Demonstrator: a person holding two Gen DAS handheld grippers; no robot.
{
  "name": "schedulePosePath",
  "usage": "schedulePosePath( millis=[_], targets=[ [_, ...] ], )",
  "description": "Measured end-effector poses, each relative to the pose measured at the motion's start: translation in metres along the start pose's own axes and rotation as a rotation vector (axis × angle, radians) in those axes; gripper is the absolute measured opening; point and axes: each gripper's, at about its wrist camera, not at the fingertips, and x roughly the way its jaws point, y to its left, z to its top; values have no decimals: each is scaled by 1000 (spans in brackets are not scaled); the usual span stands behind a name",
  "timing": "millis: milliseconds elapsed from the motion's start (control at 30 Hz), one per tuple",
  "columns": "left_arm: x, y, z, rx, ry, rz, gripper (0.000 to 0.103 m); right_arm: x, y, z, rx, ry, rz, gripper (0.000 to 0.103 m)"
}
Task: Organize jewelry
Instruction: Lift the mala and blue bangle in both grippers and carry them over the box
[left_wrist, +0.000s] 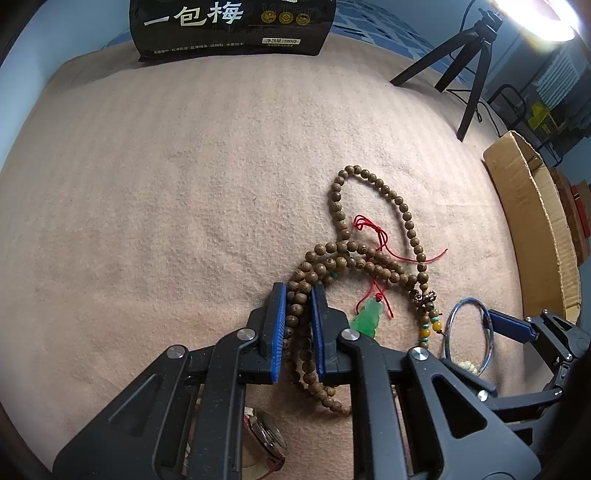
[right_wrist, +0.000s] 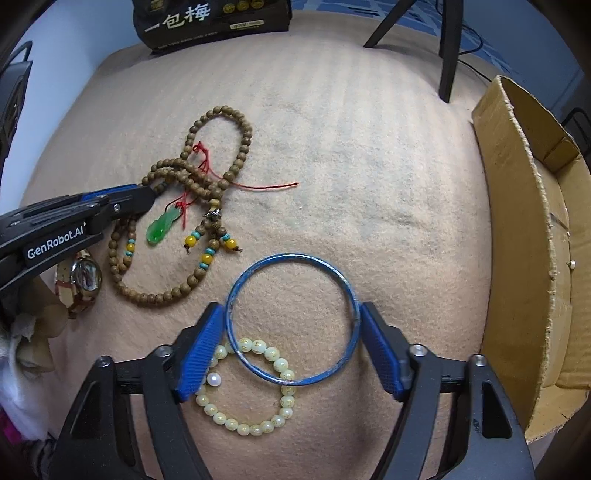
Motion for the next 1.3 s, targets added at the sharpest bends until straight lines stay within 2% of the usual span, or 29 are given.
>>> schedulePosePath(
  millis=[233,467,500,533,733,933,1167,1300],
  targets=[
    [-5,-2,-2,-4,-12,-4,12,-5,-25,-7,38,-22,61,71],
    [-31,2,1,-40,-59,-66,12,-28,-32,-5,42,-66,95,71],
    [-35,3,2,-45,-67,-74,10,-33,-33,-5,41,-75,97,71],
    [-41,2,2,-47,-77,-84,4,-37,-34,-6,39,-86,99,71],
    [-67,-7,5,-35,-133,-130,4,-59,-44,-3,39,-140,103,71],
    [-67,-6,7,-57,-130,-138,4,-69,-50,-4,47,-151,106,71],
    [-104,-10,13,-62,-210,-203,4,-94,-56,-4,52,-214,111,71],
    [-132,-23,15,-19,-277,-214,4,-107,-63,-4,55,-249,101,71]
  ],
)
